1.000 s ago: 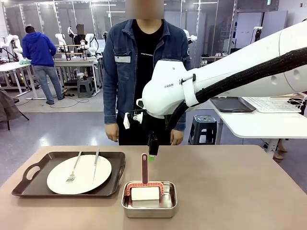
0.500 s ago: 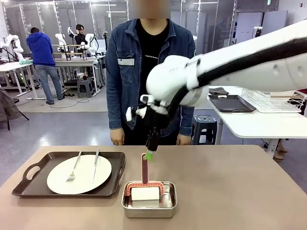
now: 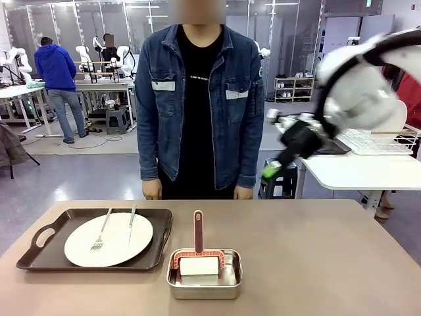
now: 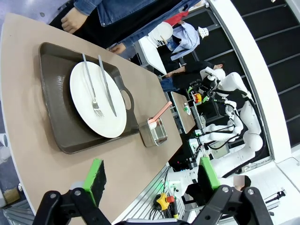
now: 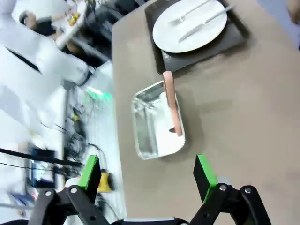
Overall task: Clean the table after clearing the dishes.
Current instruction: When the right (or left) Handle tray is removed, use the right hand (or left hand) to clean the right (or left) side of the table with the Lint Roller.
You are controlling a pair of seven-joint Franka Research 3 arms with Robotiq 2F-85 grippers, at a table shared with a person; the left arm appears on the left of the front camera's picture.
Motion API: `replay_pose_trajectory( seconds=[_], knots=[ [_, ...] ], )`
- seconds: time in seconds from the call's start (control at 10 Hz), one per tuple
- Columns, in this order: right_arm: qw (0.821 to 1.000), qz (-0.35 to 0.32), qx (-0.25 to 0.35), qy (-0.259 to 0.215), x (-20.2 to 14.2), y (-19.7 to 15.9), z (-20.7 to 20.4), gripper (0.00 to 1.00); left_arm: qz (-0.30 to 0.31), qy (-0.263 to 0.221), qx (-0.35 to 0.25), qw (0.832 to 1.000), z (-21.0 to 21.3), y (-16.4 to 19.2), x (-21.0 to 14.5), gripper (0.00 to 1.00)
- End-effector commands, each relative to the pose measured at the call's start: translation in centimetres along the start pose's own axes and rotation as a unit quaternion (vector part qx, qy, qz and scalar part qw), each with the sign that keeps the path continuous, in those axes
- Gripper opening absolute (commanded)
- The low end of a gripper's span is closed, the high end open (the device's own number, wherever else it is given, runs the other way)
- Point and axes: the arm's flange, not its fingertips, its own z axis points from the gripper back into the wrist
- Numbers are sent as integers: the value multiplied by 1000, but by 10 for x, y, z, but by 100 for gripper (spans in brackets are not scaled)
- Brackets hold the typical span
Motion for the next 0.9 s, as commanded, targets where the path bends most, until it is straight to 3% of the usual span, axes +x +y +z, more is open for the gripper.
replay_pose_trajectory(
  seconds=[0.0,0.4,0.5,0.8],
  knots=[
    [992,-89,13,-89,-72,-25,47,100,-1,0,0,1000,4,-3,-2,100],
    [945,-242,32,-218,-236,-75,163,100,-1,0,0,1000,4,-3,-2,100],
    [937,-249,34,-241,-270,-72,181,100,-1,0,0,1000,4,-3,-2,100],
    [890,-309,30,-333,-372,-57,198,100,-1,0,0,1000,4,-3,-2,100]
  ],
)
